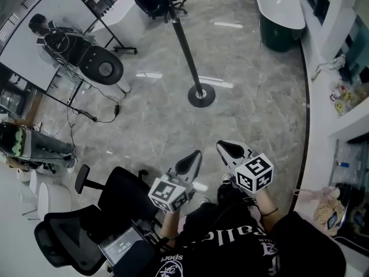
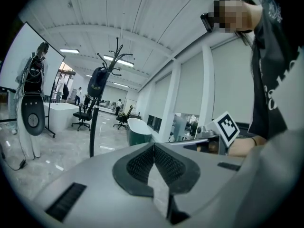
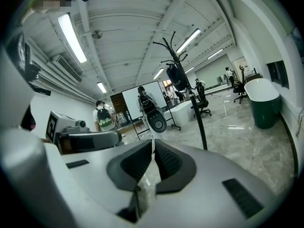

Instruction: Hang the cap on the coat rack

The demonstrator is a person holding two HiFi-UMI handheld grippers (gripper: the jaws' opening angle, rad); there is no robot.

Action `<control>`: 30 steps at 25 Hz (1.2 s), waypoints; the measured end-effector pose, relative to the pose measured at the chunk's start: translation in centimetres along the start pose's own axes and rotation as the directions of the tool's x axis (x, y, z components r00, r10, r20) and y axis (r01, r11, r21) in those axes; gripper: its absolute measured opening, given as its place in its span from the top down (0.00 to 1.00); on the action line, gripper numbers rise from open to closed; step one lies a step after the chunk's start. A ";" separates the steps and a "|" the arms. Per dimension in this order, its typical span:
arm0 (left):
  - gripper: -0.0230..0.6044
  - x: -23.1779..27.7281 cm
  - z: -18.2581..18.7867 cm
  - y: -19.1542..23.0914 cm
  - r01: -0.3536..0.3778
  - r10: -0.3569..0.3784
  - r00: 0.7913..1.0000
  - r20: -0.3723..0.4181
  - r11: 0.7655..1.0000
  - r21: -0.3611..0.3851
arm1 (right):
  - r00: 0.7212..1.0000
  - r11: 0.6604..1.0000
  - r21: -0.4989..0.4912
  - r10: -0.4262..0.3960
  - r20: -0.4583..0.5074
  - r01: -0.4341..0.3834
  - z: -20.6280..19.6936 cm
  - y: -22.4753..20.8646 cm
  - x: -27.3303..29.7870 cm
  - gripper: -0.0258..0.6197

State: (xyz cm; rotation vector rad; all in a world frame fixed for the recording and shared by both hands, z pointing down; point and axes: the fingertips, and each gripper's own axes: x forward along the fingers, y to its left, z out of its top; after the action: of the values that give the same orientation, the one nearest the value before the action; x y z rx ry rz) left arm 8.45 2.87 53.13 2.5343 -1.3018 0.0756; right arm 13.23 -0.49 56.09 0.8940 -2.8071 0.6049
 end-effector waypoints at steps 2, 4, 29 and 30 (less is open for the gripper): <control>0.96 -1.7 -0.8 -0.4 0.002 -0.002 1.000 -0.008 1.000 0.004 | 1.000 1.000 0.000 -0.006 -0.005 0.006 -0.7 1.3 -0.3 0.91; 0.96 -3.7 -1.7 -0.7 -0.002 0.002 1.000 -0.019 1.000 0.004 | 1.000 1.000 0.005 -0.002 -0.009 0.002 -1.4 3.2 -0.5 0.91; 0.96 -17.6 -5.5 -2.4 0.109 -0.109 0.994 0.030 0.994 -0.001 | 0.995 0.995 -0.004 -0.101 -0.012 0.101 -8.3 18.0 -4.0 0.91; 0.96 -17.7 -5.5 -2.4 0.111 -0.111 0.993 0.031 0.994 0.002 | 0.994 0.995 -0.003 -0.105 -0.011 0.105 -8.4 18.1 -4.1 0.91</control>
State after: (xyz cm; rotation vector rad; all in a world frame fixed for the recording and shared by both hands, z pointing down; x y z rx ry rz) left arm 0.41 19.62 54.65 2.6116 -1.1695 0.0134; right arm 6.12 18.56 56.73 1.0263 -2.7297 0.5895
